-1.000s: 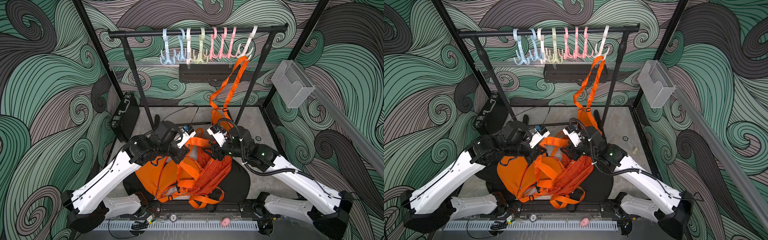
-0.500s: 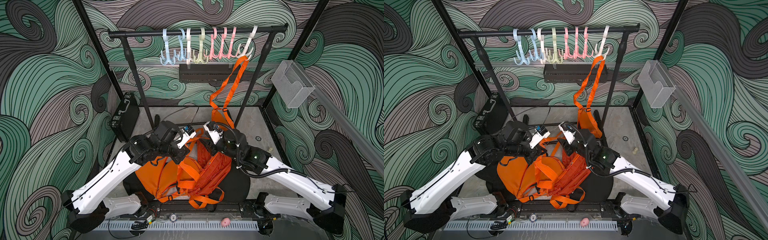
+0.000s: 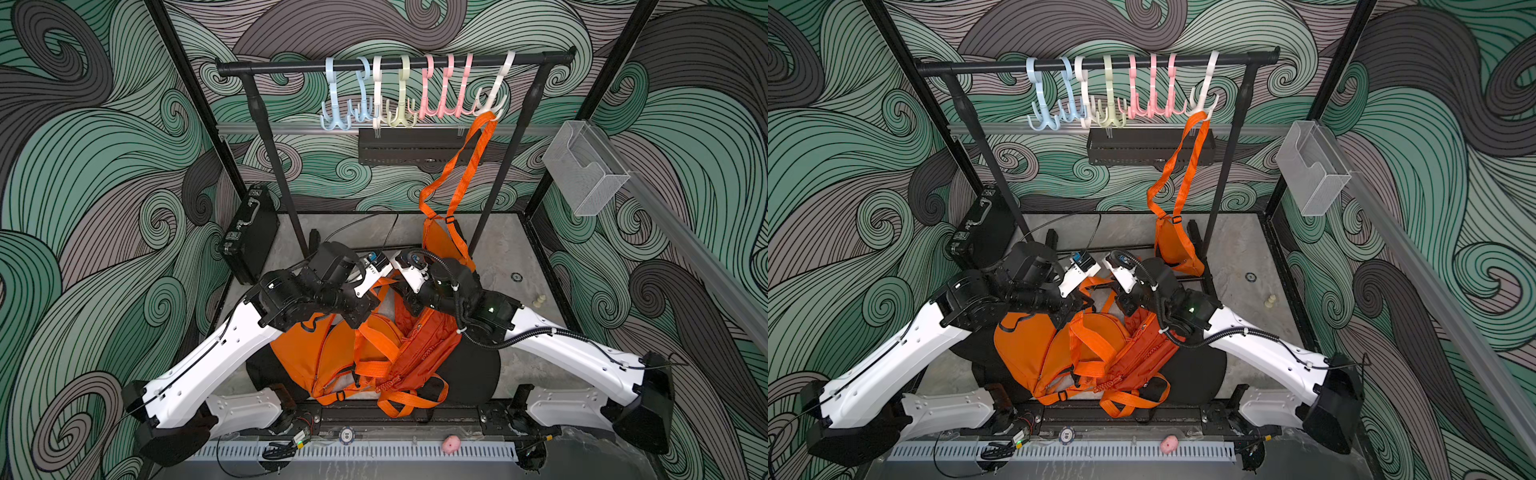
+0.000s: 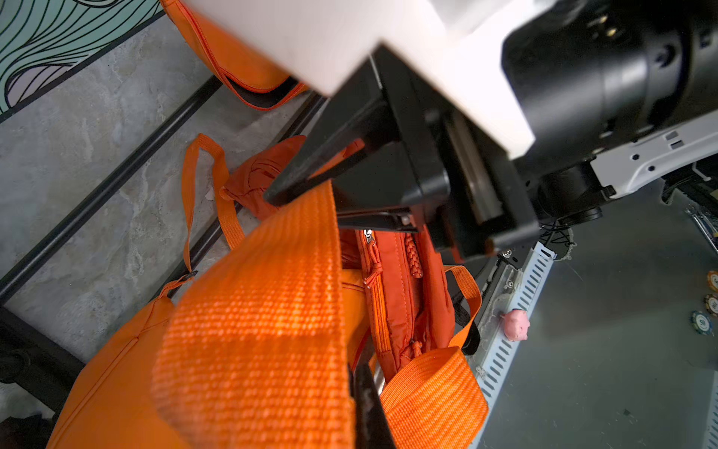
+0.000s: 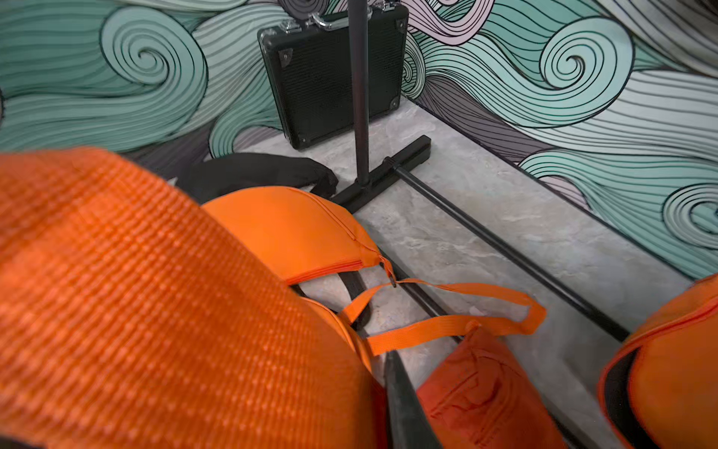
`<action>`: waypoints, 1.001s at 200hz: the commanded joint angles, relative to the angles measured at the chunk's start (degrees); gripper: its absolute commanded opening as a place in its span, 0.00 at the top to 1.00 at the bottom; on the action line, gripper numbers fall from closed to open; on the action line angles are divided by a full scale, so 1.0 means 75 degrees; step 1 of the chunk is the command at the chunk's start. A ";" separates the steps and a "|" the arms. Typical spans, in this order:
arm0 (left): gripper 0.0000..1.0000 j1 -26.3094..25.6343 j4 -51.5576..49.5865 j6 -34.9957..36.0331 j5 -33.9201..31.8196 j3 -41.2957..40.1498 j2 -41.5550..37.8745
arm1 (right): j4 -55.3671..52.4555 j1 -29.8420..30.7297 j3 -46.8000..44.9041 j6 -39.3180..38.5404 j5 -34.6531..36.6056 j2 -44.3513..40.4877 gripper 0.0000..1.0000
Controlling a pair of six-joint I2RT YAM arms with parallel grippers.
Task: Hang the bag on a hook
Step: Pick up the bag from the bag, then hang the bag on the hook.
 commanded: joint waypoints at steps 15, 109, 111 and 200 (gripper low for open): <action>1.00 0.0107 0.0008 0.0180 -0.0314 0.0034 -0.0081 | -0.0047 -0.0067 0.0187 -0.0436 0.1029 -0.0961 1.00; 1.00 0.0953 0.0371 -0.0292 -0.2101 0.5163 0.3134 | -0.2825 -0.3313 0.4857 0.0435 -0.1165 -0.0426 1.00; 1.00 0.0953 0.0325 -0.0287 -0.2091 0.5367 0.3245 | -0.2880 -0.3339 0.4974 0.0465 -0.1201 -0.0350 1.00; 1.00 0.1023 0.0786 -0.0594 -0.1830 0.9467 0.5904 | -0.4407 -0.4521 1.1399 0.1711 -0.2775 0.3218 1.00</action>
